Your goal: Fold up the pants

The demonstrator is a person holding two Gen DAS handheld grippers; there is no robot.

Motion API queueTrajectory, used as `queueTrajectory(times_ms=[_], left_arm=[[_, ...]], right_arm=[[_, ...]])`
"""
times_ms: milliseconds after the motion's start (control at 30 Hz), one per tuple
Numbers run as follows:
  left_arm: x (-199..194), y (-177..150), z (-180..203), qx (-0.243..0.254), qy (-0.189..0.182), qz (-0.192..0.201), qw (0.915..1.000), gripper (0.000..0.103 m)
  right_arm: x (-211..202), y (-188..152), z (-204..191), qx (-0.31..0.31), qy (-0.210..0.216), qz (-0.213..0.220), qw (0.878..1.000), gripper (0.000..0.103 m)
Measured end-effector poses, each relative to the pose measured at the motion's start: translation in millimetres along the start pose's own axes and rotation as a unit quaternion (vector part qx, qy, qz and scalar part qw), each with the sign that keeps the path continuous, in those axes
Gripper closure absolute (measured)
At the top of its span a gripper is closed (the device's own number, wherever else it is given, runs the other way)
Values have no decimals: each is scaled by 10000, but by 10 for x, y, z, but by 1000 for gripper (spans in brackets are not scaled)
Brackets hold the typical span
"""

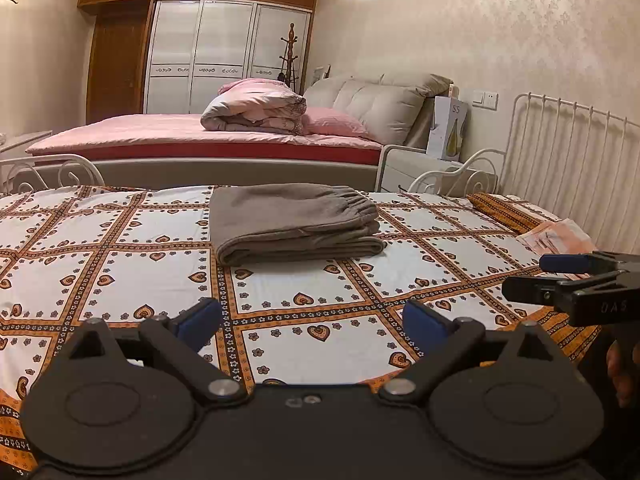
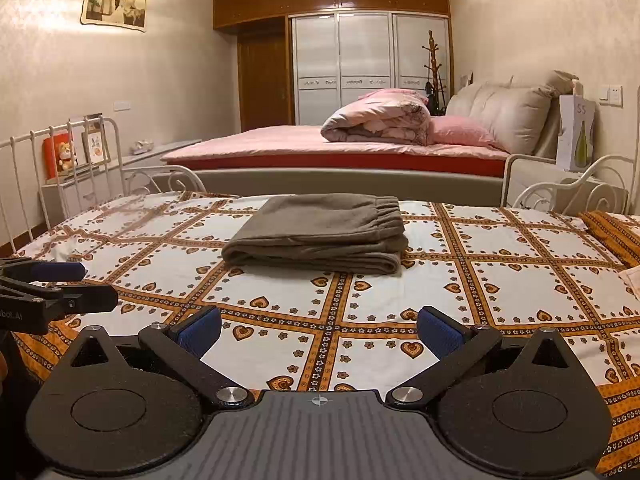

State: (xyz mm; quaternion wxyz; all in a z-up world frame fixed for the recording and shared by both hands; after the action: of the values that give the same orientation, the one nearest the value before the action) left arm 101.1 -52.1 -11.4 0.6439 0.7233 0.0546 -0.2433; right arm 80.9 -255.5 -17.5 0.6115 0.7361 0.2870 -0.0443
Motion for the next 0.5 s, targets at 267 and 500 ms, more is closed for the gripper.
queueTrajectory(times_ms=[267,500], left_arm=[[13,-3,11,45,-31,-6,10000,11],[13,-9,11,87,-3,-18,10000,11]], right_arm=[[2,-4,-2,-17,1,-10,10000,0],[10,-8,10,-36,13,-21,10000,0]])
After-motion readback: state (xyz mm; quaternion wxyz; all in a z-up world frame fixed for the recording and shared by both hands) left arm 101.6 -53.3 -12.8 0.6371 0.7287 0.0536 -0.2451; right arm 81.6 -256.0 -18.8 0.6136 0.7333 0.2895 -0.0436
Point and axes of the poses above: each gripper's, at about its wrist camera, not at the fingertips, and x roughly the way its jaws point, z to its right, y to its top, the point moved 9 cm from there along x, roughly the way its jaws point, and after that the axes turned 10 degrees about x, right-handed, at the moved point
